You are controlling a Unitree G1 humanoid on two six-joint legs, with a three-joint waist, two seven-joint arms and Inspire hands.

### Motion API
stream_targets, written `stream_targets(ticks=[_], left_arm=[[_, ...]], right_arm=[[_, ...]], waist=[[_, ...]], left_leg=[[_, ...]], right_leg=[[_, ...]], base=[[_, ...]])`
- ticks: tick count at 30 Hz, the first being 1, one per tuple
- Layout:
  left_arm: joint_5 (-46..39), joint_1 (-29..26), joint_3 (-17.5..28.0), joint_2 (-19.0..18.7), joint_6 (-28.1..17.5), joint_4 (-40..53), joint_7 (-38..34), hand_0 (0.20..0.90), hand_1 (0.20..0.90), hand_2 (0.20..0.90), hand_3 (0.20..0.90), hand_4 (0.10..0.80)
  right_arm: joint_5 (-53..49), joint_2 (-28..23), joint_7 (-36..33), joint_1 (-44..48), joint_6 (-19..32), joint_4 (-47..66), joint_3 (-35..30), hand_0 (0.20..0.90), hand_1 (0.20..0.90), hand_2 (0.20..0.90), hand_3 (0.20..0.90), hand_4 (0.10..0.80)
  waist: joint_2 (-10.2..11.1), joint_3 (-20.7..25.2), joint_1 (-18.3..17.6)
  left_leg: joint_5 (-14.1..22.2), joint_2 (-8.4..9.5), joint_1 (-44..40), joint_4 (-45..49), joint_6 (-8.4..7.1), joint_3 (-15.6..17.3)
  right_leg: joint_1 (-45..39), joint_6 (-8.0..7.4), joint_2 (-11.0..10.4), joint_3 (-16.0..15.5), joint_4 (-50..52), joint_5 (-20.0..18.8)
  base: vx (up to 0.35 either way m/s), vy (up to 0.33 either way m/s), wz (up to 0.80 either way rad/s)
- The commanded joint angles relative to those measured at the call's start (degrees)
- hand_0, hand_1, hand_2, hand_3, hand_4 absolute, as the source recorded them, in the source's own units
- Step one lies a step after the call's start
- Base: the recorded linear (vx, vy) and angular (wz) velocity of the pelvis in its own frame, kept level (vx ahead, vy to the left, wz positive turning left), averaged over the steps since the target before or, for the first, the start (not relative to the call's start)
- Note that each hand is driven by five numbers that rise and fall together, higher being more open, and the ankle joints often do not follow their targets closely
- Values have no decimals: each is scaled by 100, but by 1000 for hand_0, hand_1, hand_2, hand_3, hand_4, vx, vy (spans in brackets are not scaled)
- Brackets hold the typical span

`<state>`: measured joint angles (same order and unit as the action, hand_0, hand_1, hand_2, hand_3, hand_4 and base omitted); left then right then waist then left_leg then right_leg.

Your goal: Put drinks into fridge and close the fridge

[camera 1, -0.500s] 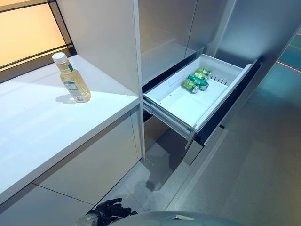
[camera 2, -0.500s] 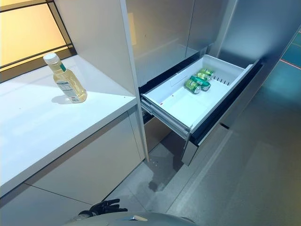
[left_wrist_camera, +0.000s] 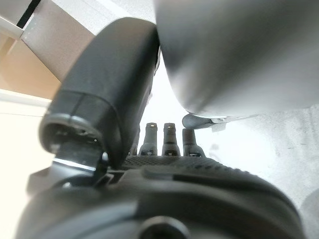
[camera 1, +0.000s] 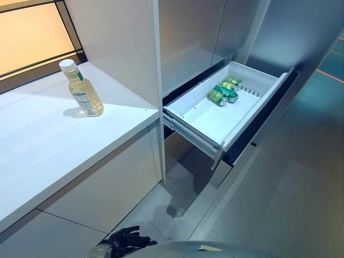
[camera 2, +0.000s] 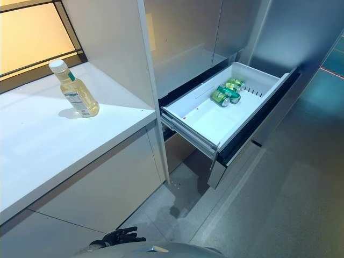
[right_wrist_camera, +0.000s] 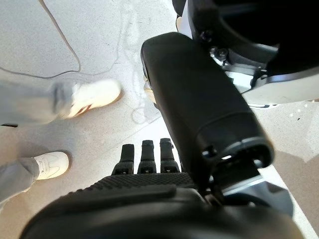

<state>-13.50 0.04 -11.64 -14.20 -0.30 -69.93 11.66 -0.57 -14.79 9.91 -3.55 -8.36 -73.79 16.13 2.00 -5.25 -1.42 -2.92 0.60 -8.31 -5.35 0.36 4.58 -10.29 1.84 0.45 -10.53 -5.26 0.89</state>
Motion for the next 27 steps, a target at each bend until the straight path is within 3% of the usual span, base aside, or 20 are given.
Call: stream_targets(ticks=[1,7,11,13,17,19,27], left_arm=[[309,-234,-382,190,-353,-44,80,900,900,900,900,800],[1456,-340,-907,76,-954,184,-85,900,900,900,900,800],[2119,-520,-1411,-75,-1628,546,-341,900,900,900,900,800],[2258,-635,-1628,-144,-1681,877,-378,900,900,900,900,800],[3401,-911,-2236,-400,-1681,1578,-707,900,900,900,900,800],[3353,-1054,-2486,-552,-1618,1832,-806,900,900,900,900,800],[2912,-1550,-2748,-776,-1744,2834,-858,900,900,900,900,800]], right_arm=[[-199,56,38,538,207,66,-84,900,900,900,900,800],[-182,0,49,546,189,117,5,900,900,900,900,800],[-150,-47,70,577,220,171,99,900,900,900,900,800],[-132,-92,94,597,217,225,166,900,900,900,900,800],[-152,-199,187,636,247,308,271,900,900,900,900,800],[-135,-245,219,647,247,347,324,900,900,900,900,800],[-92,-275,199,649,263,337,354,900,900,900,900,800]], waist=[[-40,-13,84],[-80,-3,36],[-111,0,-21],[-123,-9,-51],[-167,-19,-119],[-189,-16,-173],[-232,13,-225]], left_leg=[[773,33,-104,151,13,-209],[763,24,-100,129,1,-194],[759,13,-92,125,-16,-157],[760,9,-96,122,-19,-144],[754,-7,-90,109,-29,-101],[746,-5,-87,95,-37,-99],[718,4,-75,72,-28,-102]], right_leg=[[210,-585,-221,241,321,199],[234,-602,-213,271,330,203],[264,-624,-208,318,352,207],[279,-637,-205,338,362,200],[305,-658,-205,347,376,198],[322,-668,-203,372,382,198],[321,-691,-210,385,334,155]], base=[[0,0,0],[0,0,0],[-5,4,-1],[-21,9,-5],[-15,5,-2],[0,0,0],[-1,3,0]])
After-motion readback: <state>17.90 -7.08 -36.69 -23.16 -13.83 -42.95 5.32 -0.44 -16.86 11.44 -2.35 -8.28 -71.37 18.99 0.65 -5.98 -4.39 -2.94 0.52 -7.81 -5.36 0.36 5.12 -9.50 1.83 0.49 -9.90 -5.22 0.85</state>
